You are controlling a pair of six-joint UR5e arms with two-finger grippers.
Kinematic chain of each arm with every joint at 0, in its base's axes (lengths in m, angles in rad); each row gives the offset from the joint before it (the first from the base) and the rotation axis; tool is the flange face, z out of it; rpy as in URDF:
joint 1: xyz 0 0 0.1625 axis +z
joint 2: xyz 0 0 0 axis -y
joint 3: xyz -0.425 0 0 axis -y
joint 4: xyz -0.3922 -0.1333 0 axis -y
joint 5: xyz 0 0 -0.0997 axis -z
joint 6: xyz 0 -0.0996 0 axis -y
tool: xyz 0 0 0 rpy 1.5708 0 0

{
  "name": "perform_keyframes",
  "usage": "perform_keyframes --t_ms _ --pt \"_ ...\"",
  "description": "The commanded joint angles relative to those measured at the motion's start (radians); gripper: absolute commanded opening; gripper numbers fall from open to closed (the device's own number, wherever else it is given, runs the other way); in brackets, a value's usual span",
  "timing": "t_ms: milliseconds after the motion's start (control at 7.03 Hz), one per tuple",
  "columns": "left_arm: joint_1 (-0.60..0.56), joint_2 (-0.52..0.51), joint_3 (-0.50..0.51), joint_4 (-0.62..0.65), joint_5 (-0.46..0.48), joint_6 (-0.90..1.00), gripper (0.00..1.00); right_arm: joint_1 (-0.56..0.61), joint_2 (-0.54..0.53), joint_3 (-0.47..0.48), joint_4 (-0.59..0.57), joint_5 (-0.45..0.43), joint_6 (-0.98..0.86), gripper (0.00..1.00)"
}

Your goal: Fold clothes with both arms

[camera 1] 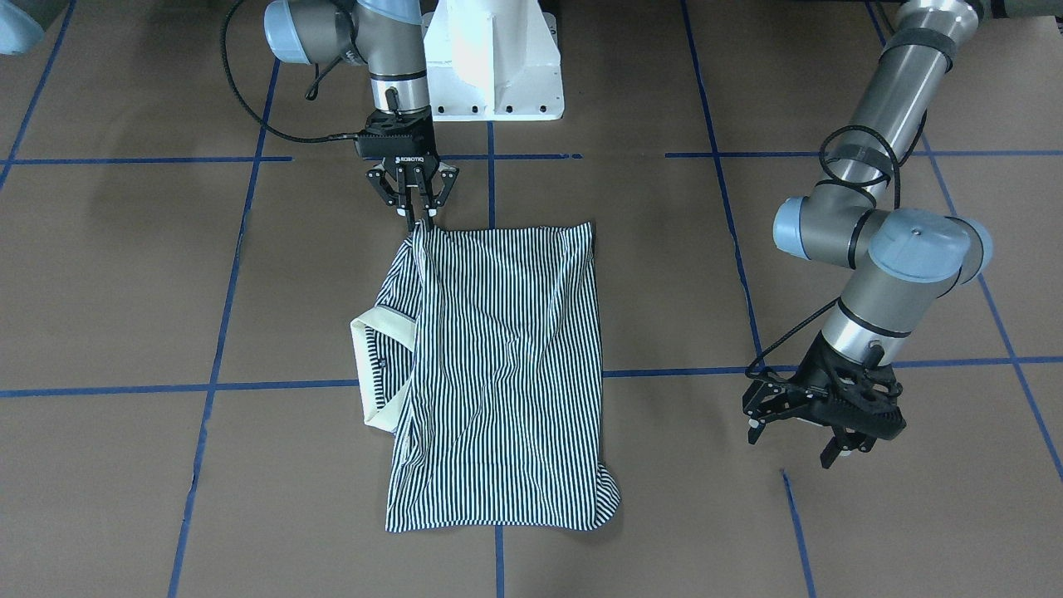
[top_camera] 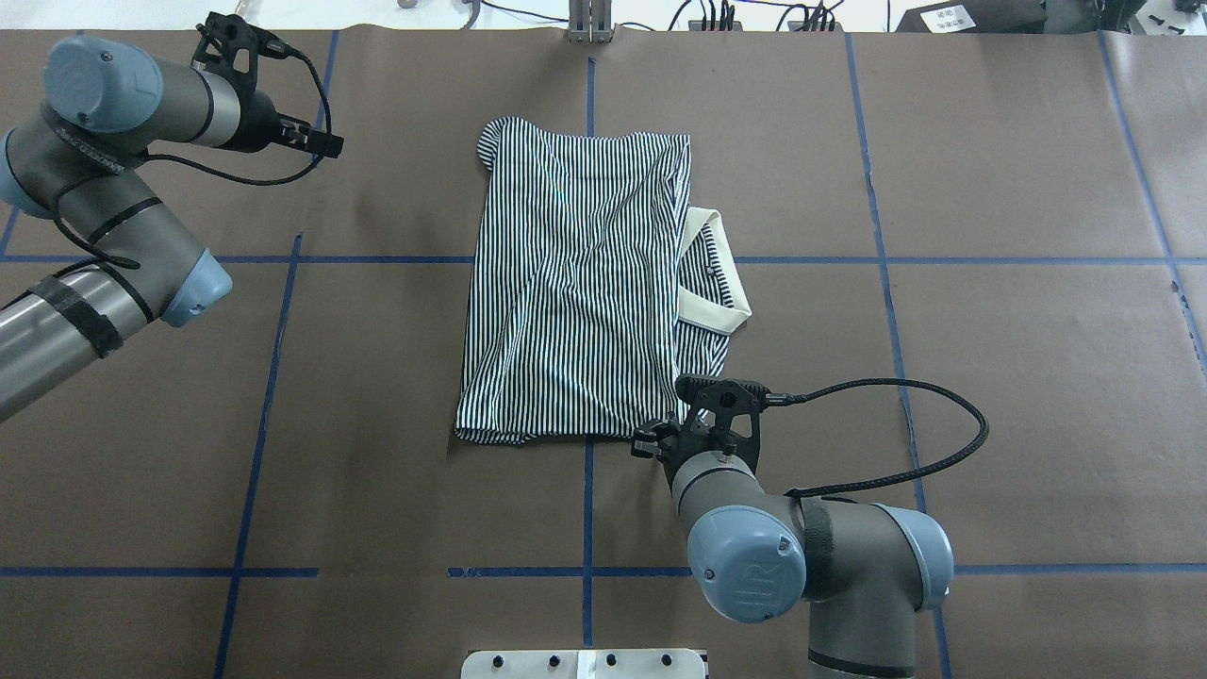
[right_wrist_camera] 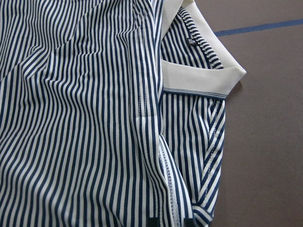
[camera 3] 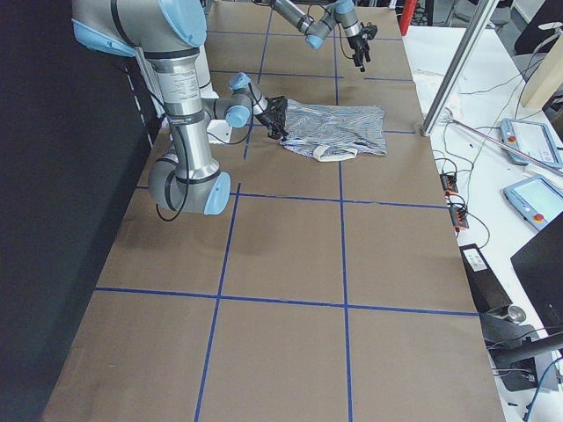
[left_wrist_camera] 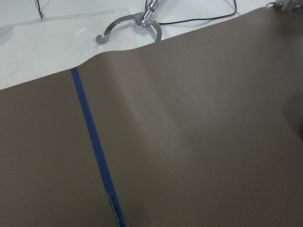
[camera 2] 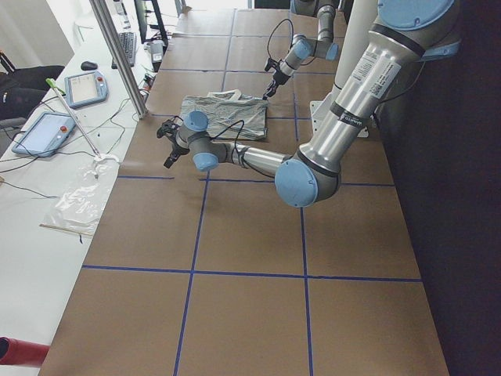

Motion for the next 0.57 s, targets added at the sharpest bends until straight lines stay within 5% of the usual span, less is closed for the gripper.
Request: perform_keyframes --t_ms 0,142,284,427 --pt "0.0 0.0 0.0 0.0 0.0 0.001 1.0 0.001 0.026 -0.043 0.001 0.0 0.006 0.33" --pt "0.0 0.002 0.0 0.0 0.0 0.001 1.0 0.001 0.029 -0.042 0.001 0.0 0.006 0.22" --pt "0.0 0.002 0.0 -0.002 0.0 -0.001 1.0 0.003 0.031 -0.042 0.001 0.0 0.006 0.0" --pt "0.0 0.002 0.0 -0.002 0.0 -0.001 1.0 0.011 0.031 -0.038 0.0 -0.002 0.003 0.0"
